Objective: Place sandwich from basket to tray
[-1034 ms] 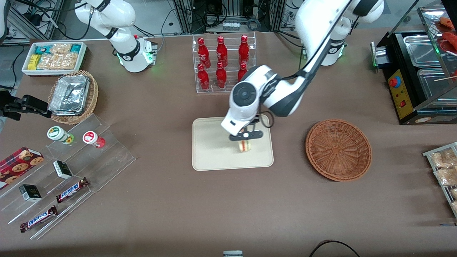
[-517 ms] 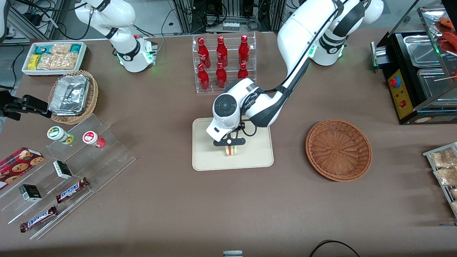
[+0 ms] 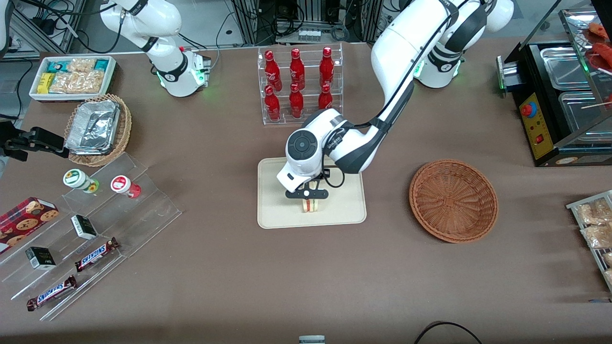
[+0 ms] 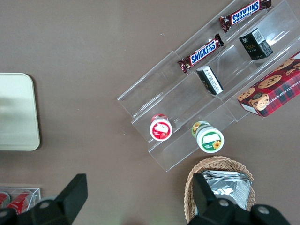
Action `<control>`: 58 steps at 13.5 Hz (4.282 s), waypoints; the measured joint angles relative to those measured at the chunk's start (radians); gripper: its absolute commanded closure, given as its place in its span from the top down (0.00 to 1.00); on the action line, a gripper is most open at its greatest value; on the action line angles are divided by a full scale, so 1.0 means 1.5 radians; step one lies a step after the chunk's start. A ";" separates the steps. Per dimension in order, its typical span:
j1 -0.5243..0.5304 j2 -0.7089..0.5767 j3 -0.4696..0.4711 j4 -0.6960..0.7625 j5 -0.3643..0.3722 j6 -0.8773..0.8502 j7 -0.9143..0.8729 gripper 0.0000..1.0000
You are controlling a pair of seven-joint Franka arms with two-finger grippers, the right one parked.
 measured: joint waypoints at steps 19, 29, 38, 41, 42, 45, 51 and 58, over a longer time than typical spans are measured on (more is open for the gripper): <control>0.003 0.007 0.002 0.017 0.000 -0.013 -0.011 1.00; 0.030 -0.142 0.004 0.036 0.000 -0.184 0.046 1.00; 0.169 -0.224 0.008 0.008 -0.008 -0.282 0.228 1.00; 0.212 -0.268 0.008 -0.043 -0.008 -0.280 0.298 1.00; 0.224 -0.283 0.009 -0.061 -0.009 -0.277 0.311 1.00; 0.266 -0.334 0.009 -0.120 -0.009 -0.271 0.362 1.00; 0.305 -0.440 0.009 -0.228 -0.013 -0.271 0.410 1.00; 0.434 -0.492 -0.042 -0.243 -0.026 -0.344 0.421 1.00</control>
